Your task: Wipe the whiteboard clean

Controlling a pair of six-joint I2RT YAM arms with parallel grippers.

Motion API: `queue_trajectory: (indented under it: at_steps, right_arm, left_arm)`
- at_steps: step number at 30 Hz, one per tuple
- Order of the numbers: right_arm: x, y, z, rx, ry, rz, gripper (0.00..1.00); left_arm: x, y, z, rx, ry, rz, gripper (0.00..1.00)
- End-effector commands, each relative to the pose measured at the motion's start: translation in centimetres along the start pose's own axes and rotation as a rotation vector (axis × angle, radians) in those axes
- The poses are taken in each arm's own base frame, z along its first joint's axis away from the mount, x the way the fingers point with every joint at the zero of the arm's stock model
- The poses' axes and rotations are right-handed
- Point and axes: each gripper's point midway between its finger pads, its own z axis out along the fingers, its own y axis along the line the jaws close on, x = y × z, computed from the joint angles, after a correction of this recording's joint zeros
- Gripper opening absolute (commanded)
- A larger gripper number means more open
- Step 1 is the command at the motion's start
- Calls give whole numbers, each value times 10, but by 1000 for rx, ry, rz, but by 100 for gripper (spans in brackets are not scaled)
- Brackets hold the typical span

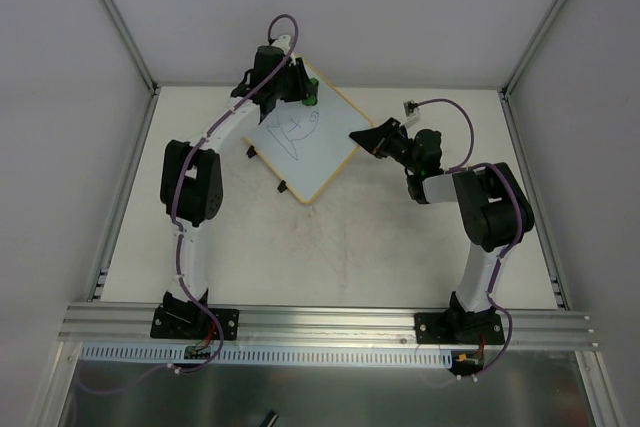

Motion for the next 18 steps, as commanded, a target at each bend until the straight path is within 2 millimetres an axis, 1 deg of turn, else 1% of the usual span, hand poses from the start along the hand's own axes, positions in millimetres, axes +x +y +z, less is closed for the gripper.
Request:
queue_trajectory:
  at_steps: [1,5,7,8,14,18]
  right_arm:
    - [3,35,7,-128,31,-75,0]
    - [4,35,7,-128,31,-74,0]
    - [4,36,7,-133,34,-74,0]
    - [4,36,7,-133,34,-74,0]
    - [4,37,7,-133,34,-74,0]
    - [4,37,7,-132,32,-76,0]
  left_arm:
    - [19,-34,8,86,35,107,0]
    - [34,-38,7,128,75,141,0]
    - [35,-38,5,123,74,160,0]
    - [37,-36,5,116,79,159,0]
    - [36,-27,6,65,66,150,0]
    - [35,-9,6,-8,52,114,0]
